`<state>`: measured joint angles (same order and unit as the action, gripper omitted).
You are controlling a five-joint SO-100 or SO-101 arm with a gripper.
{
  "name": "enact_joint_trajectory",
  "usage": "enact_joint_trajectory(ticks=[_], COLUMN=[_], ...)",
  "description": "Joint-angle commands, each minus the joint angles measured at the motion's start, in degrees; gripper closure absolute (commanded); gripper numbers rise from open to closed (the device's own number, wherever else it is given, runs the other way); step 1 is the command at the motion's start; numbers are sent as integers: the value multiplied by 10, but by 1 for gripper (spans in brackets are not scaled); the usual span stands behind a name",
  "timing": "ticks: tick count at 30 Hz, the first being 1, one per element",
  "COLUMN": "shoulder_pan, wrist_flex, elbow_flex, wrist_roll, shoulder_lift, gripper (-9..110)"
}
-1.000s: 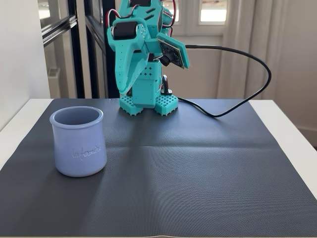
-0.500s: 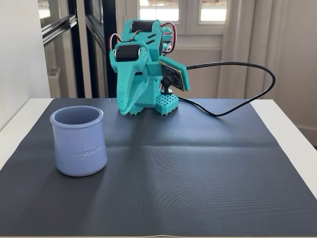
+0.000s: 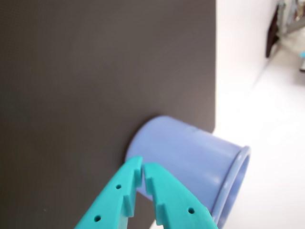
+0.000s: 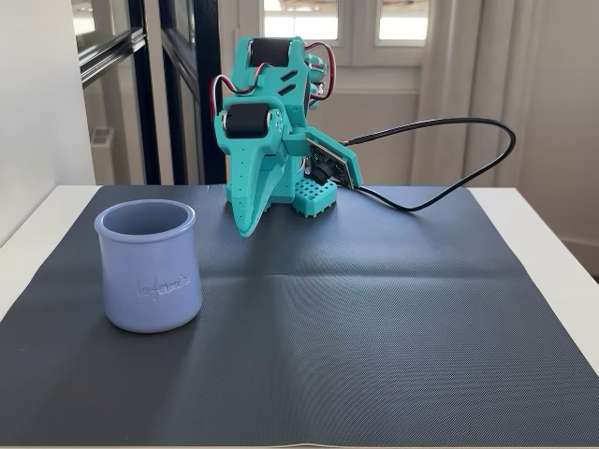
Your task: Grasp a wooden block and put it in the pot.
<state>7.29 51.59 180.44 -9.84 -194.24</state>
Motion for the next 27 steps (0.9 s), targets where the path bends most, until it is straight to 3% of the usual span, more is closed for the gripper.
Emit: enact_joint_trajectory(ticks=[1,27], shoulder_pan=[-3,-31], wrist_flex=[1,0], elbow_flex=[-4,-5], wrist_roll=[3,54], shoulder_lift=[-5,-4], gripper=[101,101])
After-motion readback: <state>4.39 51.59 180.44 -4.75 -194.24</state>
